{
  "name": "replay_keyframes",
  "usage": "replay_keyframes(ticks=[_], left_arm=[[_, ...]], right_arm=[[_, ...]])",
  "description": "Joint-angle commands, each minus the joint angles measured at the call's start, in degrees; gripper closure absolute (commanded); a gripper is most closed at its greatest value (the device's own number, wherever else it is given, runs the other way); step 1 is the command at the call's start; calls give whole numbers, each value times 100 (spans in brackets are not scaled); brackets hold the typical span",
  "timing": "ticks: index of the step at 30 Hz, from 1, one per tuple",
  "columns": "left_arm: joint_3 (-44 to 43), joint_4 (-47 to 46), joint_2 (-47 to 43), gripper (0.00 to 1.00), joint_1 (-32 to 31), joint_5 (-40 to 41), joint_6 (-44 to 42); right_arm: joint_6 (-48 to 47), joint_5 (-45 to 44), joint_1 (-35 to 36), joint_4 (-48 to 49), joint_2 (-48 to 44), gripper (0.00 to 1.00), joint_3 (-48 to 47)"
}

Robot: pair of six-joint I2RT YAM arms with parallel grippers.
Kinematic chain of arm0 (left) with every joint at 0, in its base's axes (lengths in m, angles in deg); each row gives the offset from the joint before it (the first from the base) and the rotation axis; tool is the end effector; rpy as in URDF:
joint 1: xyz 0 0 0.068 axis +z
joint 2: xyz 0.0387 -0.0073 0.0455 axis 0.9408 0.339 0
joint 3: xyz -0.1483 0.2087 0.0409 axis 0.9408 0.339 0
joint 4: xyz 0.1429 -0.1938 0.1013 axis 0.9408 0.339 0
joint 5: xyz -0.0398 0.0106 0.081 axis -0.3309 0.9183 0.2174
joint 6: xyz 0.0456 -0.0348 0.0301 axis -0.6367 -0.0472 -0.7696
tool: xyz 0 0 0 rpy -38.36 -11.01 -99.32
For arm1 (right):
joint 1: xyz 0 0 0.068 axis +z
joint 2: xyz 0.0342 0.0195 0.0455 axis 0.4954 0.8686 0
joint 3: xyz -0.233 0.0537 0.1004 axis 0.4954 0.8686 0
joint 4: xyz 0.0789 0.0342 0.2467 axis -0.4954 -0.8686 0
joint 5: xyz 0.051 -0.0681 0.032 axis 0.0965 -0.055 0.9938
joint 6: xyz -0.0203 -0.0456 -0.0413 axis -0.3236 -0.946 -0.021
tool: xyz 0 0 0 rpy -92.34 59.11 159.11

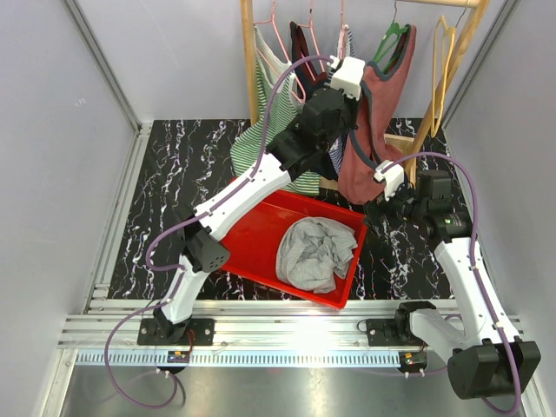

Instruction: Remove the tank top from the hanger

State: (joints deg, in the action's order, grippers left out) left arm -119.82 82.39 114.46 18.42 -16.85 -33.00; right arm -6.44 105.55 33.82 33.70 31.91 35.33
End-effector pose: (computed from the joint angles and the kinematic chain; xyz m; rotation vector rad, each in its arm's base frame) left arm 0.3243 -0.3820 0.4443 0.3592 1.5431 -0.4813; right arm 0.2155 0.0381 0.2911 -0.8874 2.0076 0.2610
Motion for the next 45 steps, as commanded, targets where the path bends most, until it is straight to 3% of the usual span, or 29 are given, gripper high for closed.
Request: replay_keyframes(ticks=[1, 17, 45], left_arm=[[10, -765, -240, 100, 35, 78, 25], [406, -1716, -786, 100, 35, -18, -36], [635, -2831, -927, 100, 26, -405, -397]], right_arm=[[-42, 46, -8, 175, -119, 0, 11], [-50, 125, -8, 175, -172, 0, 19], [-42, 186, -8, 184, -198, 0, 19]])
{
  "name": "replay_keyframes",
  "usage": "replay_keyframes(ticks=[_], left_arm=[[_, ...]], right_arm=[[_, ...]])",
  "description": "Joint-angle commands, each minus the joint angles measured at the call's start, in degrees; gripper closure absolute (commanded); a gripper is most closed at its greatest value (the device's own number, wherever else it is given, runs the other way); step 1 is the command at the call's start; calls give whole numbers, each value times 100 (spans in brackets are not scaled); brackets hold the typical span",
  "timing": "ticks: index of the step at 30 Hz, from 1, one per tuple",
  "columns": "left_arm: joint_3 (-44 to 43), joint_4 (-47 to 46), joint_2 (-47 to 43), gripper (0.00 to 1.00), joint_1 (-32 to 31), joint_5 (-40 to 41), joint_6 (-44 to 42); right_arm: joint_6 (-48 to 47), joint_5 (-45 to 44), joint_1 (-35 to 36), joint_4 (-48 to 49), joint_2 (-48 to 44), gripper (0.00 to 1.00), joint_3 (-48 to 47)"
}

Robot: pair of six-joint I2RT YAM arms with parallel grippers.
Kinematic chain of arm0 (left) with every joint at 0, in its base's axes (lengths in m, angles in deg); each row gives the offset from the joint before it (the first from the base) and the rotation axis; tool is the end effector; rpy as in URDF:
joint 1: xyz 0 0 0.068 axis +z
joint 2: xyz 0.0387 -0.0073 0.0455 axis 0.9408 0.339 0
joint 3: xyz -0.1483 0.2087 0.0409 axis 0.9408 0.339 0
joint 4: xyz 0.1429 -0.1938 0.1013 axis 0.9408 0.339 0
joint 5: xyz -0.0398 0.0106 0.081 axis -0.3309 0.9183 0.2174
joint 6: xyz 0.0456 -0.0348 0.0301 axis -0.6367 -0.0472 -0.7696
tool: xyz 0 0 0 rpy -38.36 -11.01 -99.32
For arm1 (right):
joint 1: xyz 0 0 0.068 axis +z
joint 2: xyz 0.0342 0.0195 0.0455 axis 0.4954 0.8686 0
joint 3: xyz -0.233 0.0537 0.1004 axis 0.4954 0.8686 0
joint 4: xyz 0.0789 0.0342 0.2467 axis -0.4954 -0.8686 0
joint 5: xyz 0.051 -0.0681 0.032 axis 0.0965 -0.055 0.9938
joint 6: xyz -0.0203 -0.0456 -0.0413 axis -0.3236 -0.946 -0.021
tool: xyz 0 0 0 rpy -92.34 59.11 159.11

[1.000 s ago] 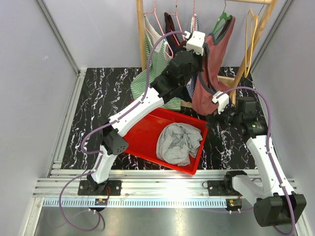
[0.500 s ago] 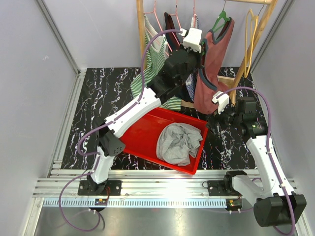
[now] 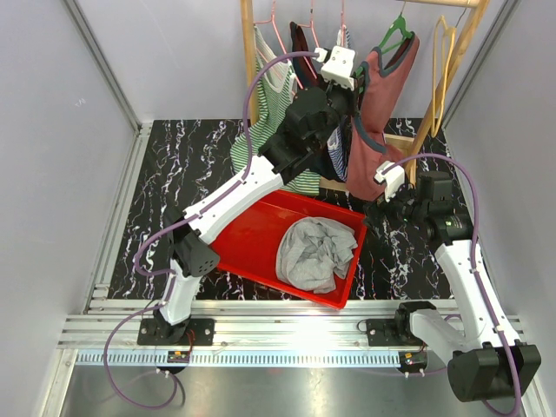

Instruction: Remove the tank top from the hanger

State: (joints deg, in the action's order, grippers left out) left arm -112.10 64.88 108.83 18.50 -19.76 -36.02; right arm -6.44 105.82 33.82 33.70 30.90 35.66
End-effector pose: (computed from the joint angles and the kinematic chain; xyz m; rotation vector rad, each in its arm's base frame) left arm 0.3102 -0.3670 0.4813 0.3049 1.2958 -0.5819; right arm 0.2121 0.0380 0.2926 -0.8883 1.9943 0.2611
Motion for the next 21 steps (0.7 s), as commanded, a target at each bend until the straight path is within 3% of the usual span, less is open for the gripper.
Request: replay_keyframes(ticks=[1, 13, 21], left_arm=[[-128, -1116, -363, 100, 26, -149, -95], [-14, -1477, -424, 100, 18, -290, -218], [838, -1644, -1020, 100, 18, -519, -376]], right_arm=[[-42, 160, -8, 184, -106, 1, -13], [-138, 283, -8, 87, -141, 0, -83], [-867, 1047, -16, -844, -300, 0, -540]])
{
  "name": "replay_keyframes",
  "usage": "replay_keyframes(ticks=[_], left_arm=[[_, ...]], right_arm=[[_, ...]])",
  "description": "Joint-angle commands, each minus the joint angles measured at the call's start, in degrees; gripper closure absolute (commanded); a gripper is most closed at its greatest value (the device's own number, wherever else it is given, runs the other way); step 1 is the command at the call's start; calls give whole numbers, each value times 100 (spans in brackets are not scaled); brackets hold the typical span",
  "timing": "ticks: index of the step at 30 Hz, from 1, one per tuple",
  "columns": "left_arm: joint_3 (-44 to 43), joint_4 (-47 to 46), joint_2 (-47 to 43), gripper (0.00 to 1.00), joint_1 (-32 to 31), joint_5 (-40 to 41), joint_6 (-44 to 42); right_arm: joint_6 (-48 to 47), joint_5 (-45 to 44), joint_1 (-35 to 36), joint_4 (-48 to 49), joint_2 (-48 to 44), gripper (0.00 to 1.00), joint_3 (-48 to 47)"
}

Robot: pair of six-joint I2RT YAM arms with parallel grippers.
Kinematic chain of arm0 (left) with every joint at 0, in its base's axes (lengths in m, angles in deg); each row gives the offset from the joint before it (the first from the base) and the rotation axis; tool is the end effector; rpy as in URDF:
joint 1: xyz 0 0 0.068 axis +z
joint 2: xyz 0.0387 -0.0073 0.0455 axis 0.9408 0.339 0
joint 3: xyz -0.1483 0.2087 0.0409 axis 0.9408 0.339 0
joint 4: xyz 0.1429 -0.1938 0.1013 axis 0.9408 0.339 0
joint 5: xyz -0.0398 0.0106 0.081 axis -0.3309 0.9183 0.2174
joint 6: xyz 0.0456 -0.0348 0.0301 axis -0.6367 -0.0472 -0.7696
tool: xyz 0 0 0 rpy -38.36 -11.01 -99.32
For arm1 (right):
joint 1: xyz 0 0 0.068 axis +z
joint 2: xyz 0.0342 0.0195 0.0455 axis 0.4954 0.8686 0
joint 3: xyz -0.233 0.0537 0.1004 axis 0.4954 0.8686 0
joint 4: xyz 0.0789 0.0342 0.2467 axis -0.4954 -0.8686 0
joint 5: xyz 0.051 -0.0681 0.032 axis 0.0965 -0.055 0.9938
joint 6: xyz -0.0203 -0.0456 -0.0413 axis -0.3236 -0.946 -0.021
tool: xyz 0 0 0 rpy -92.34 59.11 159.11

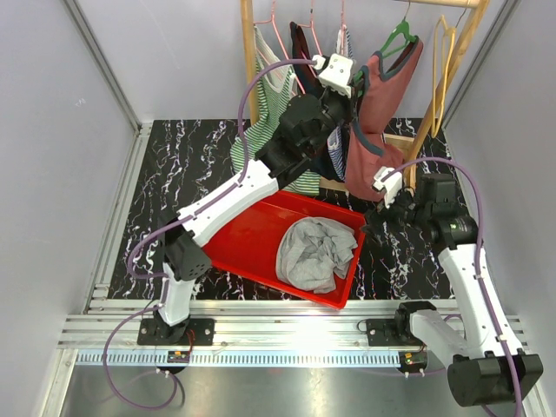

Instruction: Remove the tank top from the hanger

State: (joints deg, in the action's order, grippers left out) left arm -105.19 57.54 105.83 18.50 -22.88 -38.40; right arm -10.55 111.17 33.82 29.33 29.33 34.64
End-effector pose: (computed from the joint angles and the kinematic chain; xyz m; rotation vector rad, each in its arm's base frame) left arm 0.3045 -0.3640 0.4788 0.3463 1.2211 -0.6019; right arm 0.1996 0.0413 0.2984 -0.9929 1.9408 0.3348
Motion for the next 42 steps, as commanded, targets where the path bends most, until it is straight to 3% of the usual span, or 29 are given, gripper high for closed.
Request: replay_keyframes(ticks=[1, 10, 21, 32, 42], left_arm=[[261, -927, -818, 100, 18, -250, -173], [1606, -1296, -1846, 100, 26, -707, -463], [2854, -1533, -2716, 100, 175, -1050, -402], [5217, -1937, -4290, 100, 1133, -3246, 407], [5860, -1701, -5072, 100, 1336, -4328, 442]], right_arm=[[-527, 556, -8, -503, -160, 0, -482], [-1291, 943, -8, -1742, -344, 0, -965], [-1327, 926, -8, -2147, -406, 0, -1658], [-1652, 609, -16, -2649, -134, 0, -3091], [-2302, 785, -16, -2025, 446, 4, -3680]])
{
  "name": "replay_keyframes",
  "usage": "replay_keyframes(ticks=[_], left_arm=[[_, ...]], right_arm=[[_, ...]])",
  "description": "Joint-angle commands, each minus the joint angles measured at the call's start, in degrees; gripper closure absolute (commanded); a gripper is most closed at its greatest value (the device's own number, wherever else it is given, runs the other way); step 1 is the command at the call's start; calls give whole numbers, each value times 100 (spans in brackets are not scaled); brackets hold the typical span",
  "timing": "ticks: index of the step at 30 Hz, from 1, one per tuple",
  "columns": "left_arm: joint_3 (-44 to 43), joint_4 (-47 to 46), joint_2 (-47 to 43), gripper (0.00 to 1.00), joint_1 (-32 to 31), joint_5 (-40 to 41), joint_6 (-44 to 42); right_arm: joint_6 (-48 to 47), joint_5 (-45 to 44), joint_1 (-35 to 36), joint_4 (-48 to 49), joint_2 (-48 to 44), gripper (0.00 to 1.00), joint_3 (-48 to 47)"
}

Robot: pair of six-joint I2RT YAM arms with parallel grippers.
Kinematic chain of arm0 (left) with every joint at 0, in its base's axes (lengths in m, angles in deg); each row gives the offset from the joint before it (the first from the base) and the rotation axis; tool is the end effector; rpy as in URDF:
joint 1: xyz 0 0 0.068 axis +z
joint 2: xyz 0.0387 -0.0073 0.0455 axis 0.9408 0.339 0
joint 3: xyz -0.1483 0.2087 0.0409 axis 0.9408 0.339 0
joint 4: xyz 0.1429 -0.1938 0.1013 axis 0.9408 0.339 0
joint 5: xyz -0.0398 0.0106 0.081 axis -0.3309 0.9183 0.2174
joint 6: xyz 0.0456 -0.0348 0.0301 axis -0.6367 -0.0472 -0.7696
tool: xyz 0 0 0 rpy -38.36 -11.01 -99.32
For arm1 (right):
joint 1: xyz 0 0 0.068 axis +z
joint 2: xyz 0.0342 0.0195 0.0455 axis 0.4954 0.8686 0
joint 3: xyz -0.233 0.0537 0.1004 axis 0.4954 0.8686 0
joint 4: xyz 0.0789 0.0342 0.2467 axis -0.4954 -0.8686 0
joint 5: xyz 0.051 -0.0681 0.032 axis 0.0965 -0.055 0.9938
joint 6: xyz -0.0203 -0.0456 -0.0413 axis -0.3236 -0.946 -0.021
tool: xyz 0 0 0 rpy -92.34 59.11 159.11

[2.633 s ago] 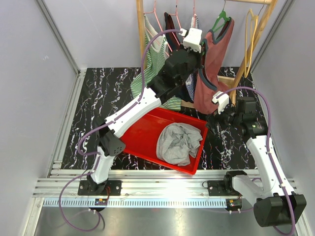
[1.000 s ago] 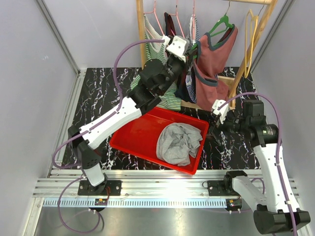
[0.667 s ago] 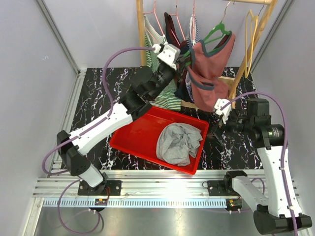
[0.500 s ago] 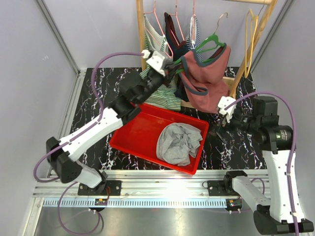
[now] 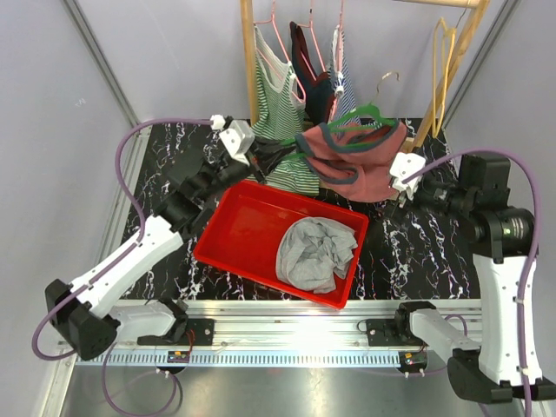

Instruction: Remove the tank top from the hanger

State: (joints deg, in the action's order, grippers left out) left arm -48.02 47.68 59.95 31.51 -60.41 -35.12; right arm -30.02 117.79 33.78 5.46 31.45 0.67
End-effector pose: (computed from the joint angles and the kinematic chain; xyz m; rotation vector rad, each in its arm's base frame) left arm 0.2171 -0.1984 0.4358 0.7350 1.1112 -0.8549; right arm 0.1445 0.0420 0.4382 -1.2986 1.5402 0.1696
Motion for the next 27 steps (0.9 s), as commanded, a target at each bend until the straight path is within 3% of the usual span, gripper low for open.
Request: replay_keyframes(ticks=[1, 7, 14, 24, 27], left_arm=[[344, -732, -572, 100, 36, -610, 114], [758, -521, -1179, 100, 36, -690, -26], [1119, -495, -1583, 100, 44, -822, 61], [1506, -671, -2005, 100, 53, -751, 255], [1558, -680, -2049, 100, 53, -786, 255]], right_arm=[[-399, 123, -12, 475, 365, 4, -328], [-461, 148, -21, 503, 735, 4, -873], [-706, 807, -30, 433, 929, 6, -926], [-1409, 1221, -65, 204, 1368, 9, -1287], [-1945, 1397, -82, 11, 1438, 15, -1217]])
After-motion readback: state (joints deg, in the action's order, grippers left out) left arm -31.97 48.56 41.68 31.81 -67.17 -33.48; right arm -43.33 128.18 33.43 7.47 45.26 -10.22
